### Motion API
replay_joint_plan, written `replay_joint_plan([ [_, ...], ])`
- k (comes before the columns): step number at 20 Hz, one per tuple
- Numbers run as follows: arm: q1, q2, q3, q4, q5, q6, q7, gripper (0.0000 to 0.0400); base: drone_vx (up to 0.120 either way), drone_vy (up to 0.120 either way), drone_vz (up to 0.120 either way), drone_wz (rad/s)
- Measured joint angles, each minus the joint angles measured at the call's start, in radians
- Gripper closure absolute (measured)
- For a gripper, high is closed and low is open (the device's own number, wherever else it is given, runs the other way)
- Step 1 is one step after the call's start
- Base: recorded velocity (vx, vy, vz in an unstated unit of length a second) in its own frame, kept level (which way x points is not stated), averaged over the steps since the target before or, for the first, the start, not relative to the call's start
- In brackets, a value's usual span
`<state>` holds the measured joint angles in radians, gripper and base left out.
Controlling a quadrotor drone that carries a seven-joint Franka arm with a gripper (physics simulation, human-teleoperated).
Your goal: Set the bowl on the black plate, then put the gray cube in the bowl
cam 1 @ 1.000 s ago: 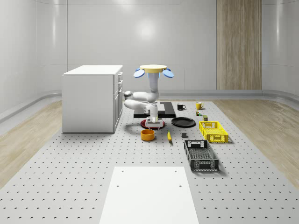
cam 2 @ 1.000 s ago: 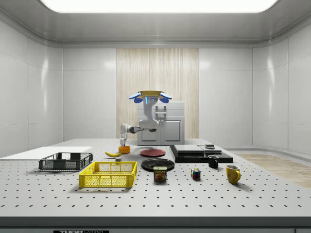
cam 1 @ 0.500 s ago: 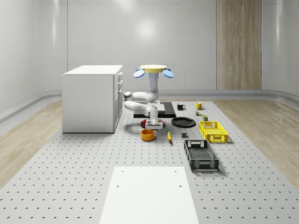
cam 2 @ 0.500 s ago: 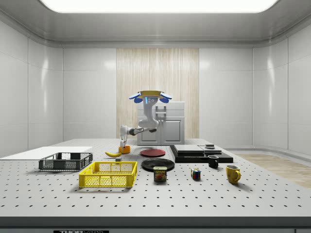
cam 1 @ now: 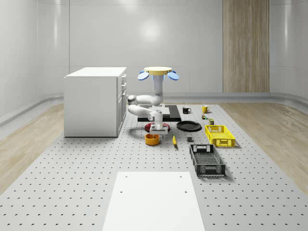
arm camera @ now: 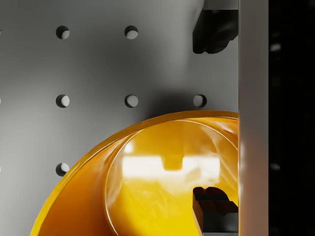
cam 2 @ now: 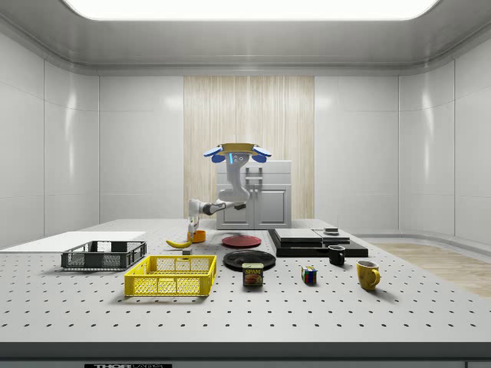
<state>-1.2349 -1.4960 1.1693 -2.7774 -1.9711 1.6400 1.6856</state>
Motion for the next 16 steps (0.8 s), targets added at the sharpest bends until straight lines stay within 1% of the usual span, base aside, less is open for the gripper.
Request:
replay_joint_plan([
  [2,-0.002,0.001,-0.002,0.002,-0.002,0.000,0.000,0.0000,0.000,0.000,0.000,0.000],
  [3,-0.002,0.002,-0.003,0.003,-0.003,0.000,0.000,0.0046,0.000,0.000,0.000,0.000],
  [4,-0.003,0.002,-0.003,0.004,-0.003,0.000,0.000,0.0102,0.000,0.000,0.000,0.000],
  [5,-0.003,0.003,-0.004,0.004,-0.004,0.000,0.000,0.0146,0.000,0.000,0.000,0.000],
  [6,-0.003,0.003,-0.004,0.005,-0.004,0.000,-0.001,0.0180,0.000,0.000,0.000,0.000],
  [8,-0.004,0.004,-0.004,0.005,-0.005,0.000,-0.001,0.0227,0.000,0.000,0.000,0.000],
  [11,-0.004,0.005,-0.005,0.006,-0.006,-0.001,-0.001,0.0266,0.000,0.000,0.000,0.000],
  [16,-0.003,0.006,-0.003,0.005,-0.005,-0.003,-0.001,0.0290,0.000,0.000,0.000,0.000],
])
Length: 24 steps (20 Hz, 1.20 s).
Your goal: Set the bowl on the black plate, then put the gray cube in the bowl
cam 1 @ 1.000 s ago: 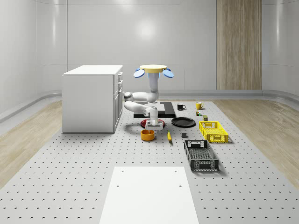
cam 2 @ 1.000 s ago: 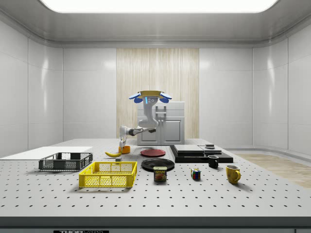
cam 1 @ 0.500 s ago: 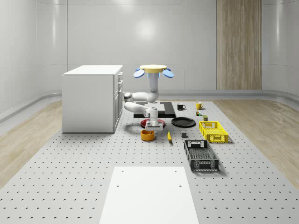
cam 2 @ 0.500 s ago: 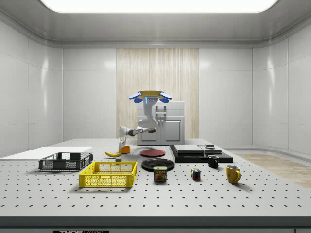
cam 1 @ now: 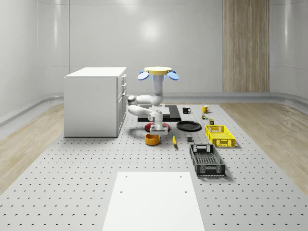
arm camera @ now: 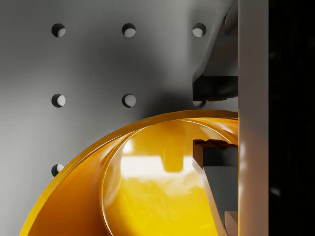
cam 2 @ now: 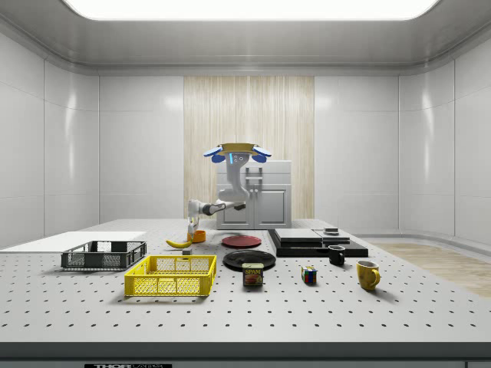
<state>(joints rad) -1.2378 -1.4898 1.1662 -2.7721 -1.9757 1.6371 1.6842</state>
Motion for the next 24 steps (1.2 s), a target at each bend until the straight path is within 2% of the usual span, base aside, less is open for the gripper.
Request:
replay_joint_plan([
  [4,0.006,0.000,0.032,-0.012,0.030,-0.015,0.001,0.0296,0.000,0.000,0.010,0.000],
  [10,0.014,-0.002,0.087,-0.029,0.081,-0.036,0.003,0.0299,0.000,0.013,0.120,0.000],
  [14,0.015,-0.005,0.102,-0.033,0.096,-0.040,0.004,0.0300,-0.120,0.120,0.110,0.000],
  [24,0.014,-0.012,0.112,-0.035,0.108,-0.037,0.006,0.0300,-0.120,0.120,0.000,0.000],
])
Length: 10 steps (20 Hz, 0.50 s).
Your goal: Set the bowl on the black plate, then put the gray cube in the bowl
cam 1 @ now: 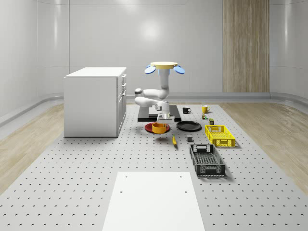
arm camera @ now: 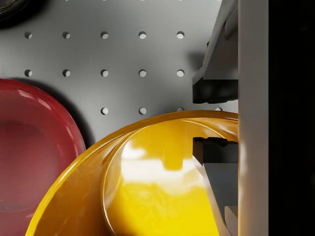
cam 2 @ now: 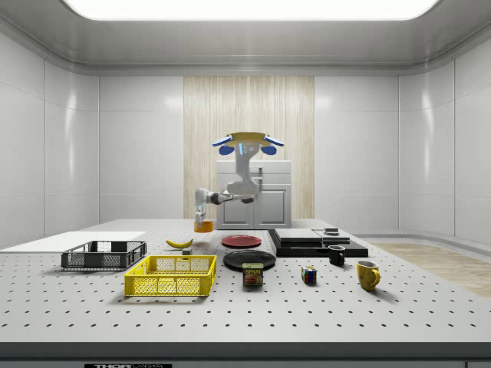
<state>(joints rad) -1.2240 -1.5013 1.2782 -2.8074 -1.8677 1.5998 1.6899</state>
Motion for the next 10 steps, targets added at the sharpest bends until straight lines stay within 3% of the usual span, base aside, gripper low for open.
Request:
replay_joint_plan([
  [10,-0.002,-0.007,0.002,0.000,0.004,0.006,0.002,0.0300,-0.120,0.120,0.000,0.000],
])
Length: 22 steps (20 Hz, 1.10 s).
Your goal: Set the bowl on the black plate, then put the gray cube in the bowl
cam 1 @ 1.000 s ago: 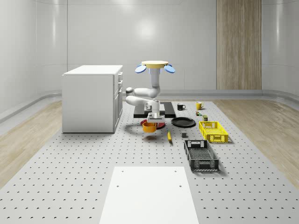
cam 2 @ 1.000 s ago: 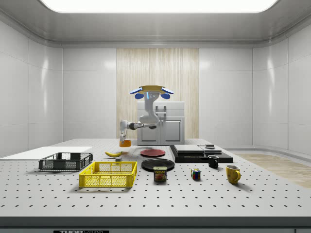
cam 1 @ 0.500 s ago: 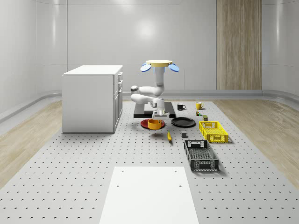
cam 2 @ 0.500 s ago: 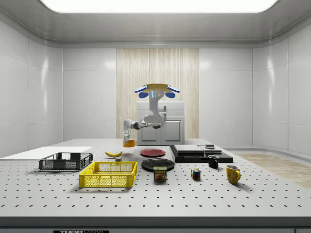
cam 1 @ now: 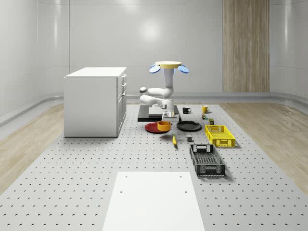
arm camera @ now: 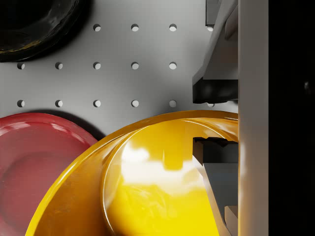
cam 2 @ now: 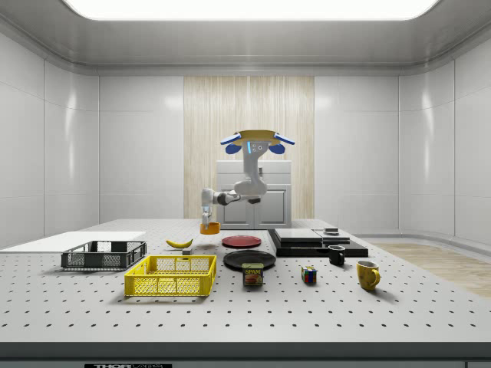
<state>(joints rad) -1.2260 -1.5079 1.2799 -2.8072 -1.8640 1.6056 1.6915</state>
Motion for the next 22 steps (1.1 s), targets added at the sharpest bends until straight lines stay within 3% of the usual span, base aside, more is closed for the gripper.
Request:
replay_joint_plan([
  [22,-0.004,-0.012,0.001,0.001,0.005,0.011,0.003,0.0300,-0.120,0.120,0.000,0.000],
])
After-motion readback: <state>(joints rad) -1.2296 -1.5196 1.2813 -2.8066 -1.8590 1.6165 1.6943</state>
